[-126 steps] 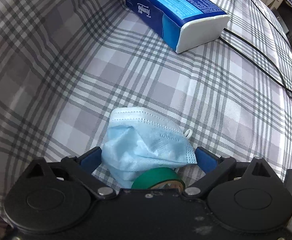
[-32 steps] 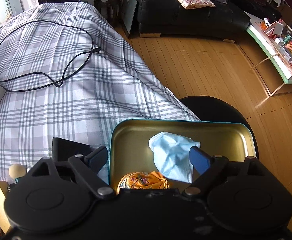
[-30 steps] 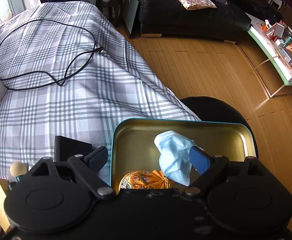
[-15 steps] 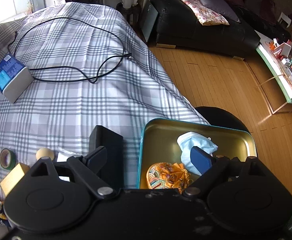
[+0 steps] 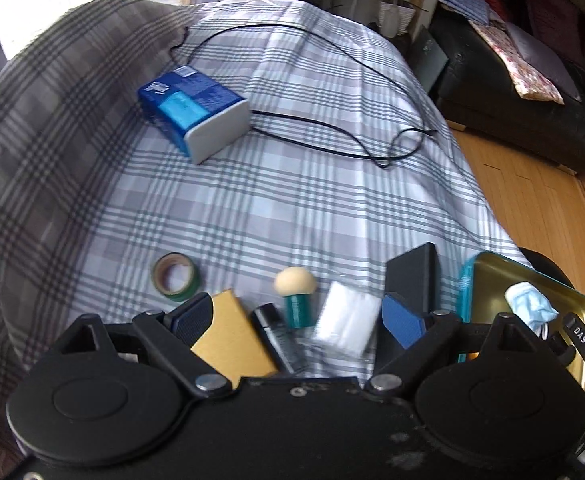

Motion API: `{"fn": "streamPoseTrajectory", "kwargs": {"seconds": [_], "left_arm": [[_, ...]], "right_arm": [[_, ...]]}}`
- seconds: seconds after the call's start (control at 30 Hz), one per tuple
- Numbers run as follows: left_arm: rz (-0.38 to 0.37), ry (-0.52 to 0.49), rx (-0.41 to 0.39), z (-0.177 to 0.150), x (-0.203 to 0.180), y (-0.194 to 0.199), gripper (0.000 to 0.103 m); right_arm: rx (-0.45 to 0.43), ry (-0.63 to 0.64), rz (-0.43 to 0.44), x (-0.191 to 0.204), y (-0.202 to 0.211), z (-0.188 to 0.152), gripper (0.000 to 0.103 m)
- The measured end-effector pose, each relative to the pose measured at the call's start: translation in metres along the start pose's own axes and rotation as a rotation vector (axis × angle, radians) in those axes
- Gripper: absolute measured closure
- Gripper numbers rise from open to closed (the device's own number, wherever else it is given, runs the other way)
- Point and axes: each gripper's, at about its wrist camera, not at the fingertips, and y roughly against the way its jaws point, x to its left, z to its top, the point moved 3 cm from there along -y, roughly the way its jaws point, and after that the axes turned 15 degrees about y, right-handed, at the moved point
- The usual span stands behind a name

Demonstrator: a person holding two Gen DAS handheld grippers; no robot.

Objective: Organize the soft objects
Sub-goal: 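Move both tools back from the tray to the pile on the bed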

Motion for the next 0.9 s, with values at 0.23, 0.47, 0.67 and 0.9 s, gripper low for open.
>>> {"fn": "streamPoseTrajectory", "kwargs": {"seconds": [0.23,0.47,0.67,0.9], "left_arm": [[0.132,0.112,-0.069,0.017,0.081,0.018,0.012],[0.136,0.261,-0.08,0.026,0.143,0.031,0.011],[0.144,0.331,-0.101,0.025,0.168,0.035,0.011],[0.116,0.4,-0.059,0.019,0.187,0.029,0.011]], "right_arm": [[-0.059,0.124,0.007,0.025,0.006,-0.003,0.044],[-0.075,0.204,0.052,0.045,0.015,-0.009,0.044],[-0.105,0.275,0.058,0.061,0.035,-0.01,0.044],[-0.193,0.424,0.171,0.084,0.085,0.001,0.044]]}}
